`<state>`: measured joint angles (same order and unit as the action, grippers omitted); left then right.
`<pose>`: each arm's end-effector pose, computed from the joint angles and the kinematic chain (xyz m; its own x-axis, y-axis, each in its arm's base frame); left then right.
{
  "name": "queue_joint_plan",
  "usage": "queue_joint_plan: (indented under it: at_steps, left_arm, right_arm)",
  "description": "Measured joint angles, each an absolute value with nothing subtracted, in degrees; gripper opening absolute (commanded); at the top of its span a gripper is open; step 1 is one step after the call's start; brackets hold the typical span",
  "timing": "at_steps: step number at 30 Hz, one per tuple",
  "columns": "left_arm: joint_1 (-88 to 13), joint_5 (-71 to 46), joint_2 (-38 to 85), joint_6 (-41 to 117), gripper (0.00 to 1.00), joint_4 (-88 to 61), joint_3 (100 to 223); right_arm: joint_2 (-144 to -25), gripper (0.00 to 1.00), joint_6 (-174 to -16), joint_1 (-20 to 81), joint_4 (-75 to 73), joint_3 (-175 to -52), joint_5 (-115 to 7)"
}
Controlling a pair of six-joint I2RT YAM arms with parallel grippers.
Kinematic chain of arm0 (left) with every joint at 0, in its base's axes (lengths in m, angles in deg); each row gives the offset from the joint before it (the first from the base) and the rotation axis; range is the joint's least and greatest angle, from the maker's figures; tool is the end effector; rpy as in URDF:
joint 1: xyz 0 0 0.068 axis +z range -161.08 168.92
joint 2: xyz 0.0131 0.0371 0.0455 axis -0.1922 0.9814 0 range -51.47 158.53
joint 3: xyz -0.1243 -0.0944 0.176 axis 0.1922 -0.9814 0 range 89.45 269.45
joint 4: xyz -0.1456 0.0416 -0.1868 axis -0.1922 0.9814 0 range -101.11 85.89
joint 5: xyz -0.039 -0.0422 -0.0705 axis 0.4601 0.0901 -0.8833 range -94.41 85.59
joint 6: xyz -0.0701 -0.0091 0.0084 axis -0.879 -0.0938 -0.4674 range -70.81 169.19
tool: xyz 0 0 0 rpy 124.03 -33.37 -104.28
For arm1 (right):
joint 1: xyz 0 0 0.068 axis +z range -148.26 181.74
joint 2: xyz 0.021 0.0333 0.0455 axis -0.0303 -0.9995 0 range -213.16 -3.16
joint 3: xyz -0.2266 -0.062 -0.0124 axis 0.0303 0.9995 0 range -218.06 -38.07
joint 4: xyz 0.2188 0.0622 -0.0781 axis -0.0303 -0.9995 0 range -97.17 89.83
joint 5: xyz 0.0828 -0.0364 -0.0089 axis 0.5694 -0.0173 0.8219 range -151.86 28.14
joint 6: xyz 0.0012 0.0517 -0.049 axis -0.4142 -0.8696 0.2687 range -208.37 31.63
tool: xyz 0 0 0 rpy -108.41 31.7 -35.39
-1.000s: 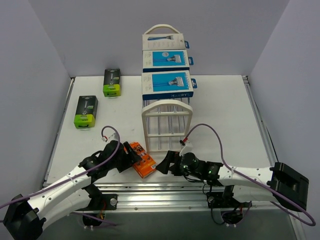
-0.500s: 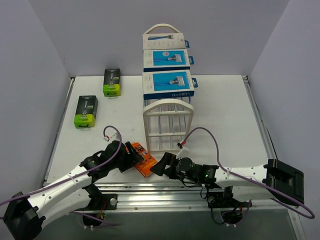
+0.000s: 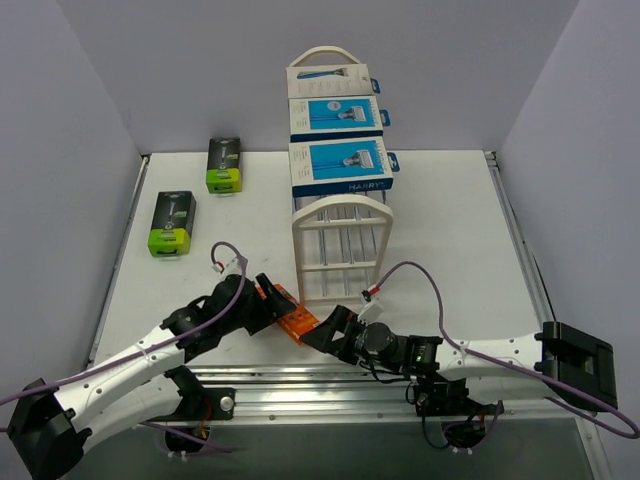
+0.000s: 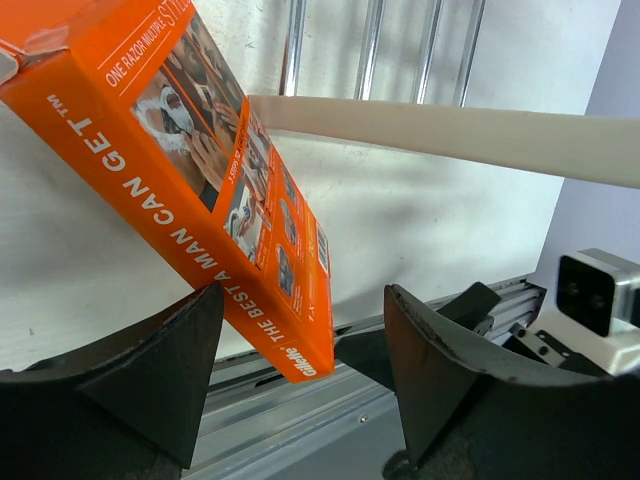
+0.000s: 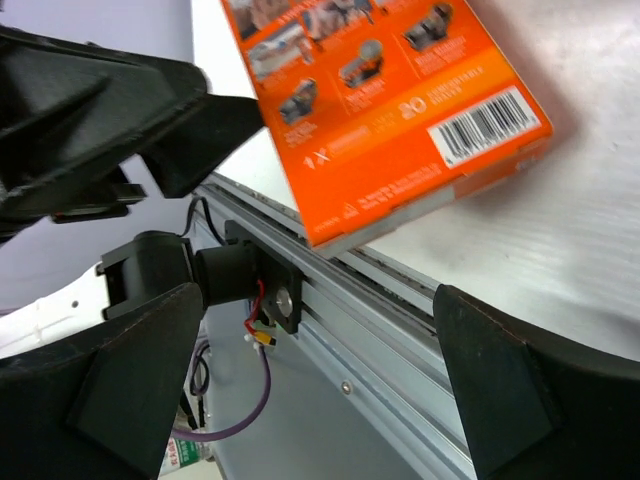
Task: Place and organize the shaving razors onto the shelf
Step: Grab a shaving razor with the right arm
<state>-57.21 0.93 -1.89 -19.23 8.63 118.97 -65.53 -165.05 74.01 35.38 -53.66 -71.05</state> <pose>0.1463 -0.1442 0.1801 -0.7847 -0.5198 -0.3379 -0.1669 0.7020 -0.6924 0.0823 0.2268 0.1661 -0.8822 0.3951 -0.2562 -0.1480 0.2840 0.9473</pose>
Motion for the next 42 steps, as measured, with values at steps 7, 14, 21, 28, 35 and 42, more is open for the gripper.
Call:
queue_joint_plan:
  at_steps: [7,14,21,28,35,42]
  left_arm:
    - [-57.7,0.9,0.0,-19.3,0.74,7.1,119.0]
    - [-57.9,1.3,1.2,-19.2,0.74,5.7,119.0]
    - [-57.9,1.6,1.5,-19.2,0.74,4.3,120.0]
    - [-57.9,1.6,2.7,-19.2,0.74,2.3,120.8]
    - [-57.9,2.3,2.2,-18.5,0.77,2.7,120.8]
    - [-56.5,6.1,-0.8,-15.6,0.83,5.1,120.8]
  right_arm:
    - [-69.9,0.95,-166.6,76.6,38.6,-52.4,-72.9]
    - [-69.4,0.96,-166.4,78.2,40.2,-52.4,-75.9]
    - [-67.9,0.94,-169.6,78.3,43.8,-51.2,-80.2]
    - [-75.5,0.93,-175.5,78.3,53.6,-47.7,-80.9]
    - [-85.4,0.91,-179.1,78.4,64.7,-47.2,-79.9]
    - [-85.8,0.91,-180.8,79.1,66.0,-46.9,-79.9]
